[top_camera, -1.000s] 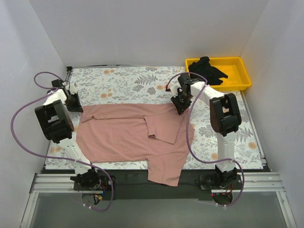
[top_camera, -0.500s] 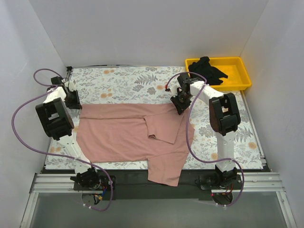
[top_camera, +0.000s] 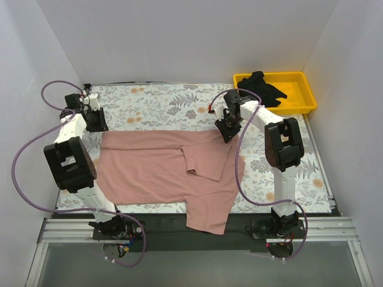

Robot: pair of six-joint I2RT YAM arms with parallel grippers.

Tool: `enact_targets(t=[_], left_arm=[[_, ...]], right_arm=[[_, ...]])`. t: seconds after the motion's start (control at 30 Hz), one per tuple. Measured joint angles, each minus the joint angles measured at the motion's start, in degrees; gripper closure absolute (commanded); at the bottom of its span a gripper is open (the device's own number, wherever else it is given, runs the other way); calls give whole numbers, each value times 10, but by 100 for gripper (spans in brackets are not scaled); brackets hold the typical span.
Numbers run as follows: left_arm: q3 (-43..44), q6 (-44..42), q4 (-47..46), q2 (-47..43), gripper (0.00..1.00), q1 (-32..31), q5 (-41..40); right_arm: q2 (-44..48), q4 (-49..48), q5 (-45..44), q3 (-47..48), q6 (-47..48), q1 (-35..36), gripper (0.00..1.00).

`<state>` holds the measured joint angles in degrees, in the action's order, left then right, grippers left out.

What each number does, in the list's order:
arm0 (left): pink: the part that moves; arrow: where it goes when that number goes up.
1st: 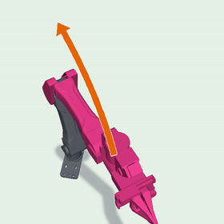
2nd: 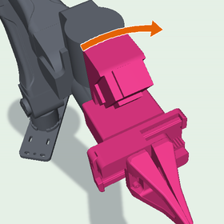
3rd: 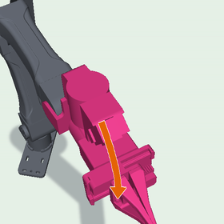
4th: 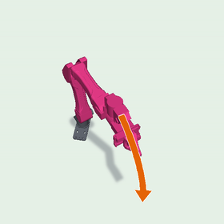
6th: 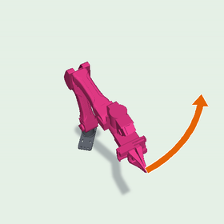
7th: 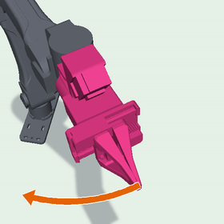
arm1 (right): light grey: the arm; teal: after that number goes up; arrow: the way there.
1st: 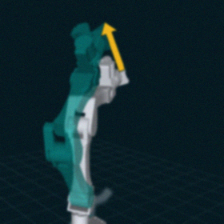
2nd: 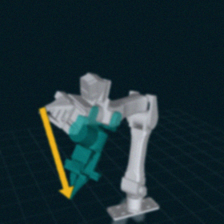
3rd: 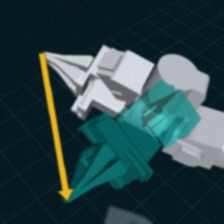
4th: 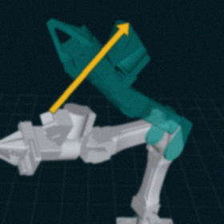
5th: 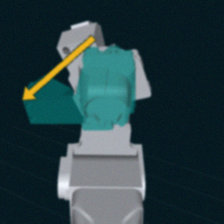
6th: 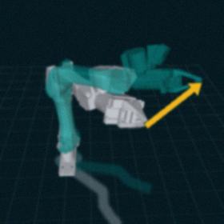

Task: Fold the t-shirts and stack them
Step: Fold the tshirt

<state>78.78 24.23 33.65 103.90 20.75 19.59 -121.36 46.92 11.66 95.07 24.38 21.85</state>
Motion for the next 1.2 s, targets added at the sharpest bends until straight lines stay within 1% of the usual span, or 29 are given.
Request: enact_targets(t=[0.1,0.23,0.37,0.53,0.63,0.77,0.87,0.97,1.0,1.03,1.1,1.13,1.2], left_arm=[[-17,-3,-12,-3,78,-19,1],[-44,-2,-9,17,81,-34,-1],[-56,1,-4,52,82,-34,-14],[-51,6,-1,68,86,-31,-18],[-3,15,21,104,88,-29,-17],[113,29,38,184,88,-27,-5],[204,42,39,245,88,-26,6],[305,53,52,306,86,-26,17],[332,56,57,322,84,-26,22],[354,58,63,335,81,-26,30],[365,61,76,340,77,-25,42],[365,60,85,338,71,-25,49],[358,56,102,327,65,-25,64]], right_arm=[[0,1,-4,5,0,1,68],[-9,2,-14,14,1,3,69],[-29,1,-22,24,9,4,69],[-49,19,-31,54,16,6,70],[-78,35,-43,102,18,7,70],[-135,41,-63,197,27,7,69],[-191,38,-83,296,33,7,68],[-236,5,-119,372,45,7,61],[-244,-10,-130,384,48,7,53],[-249,-20,-138,391,50,7,49],[-248,-32,-147,392,59,7,41],[-243,-37,-147,386,61,7,36],[-210,-42,-144,348,65,9,31]])
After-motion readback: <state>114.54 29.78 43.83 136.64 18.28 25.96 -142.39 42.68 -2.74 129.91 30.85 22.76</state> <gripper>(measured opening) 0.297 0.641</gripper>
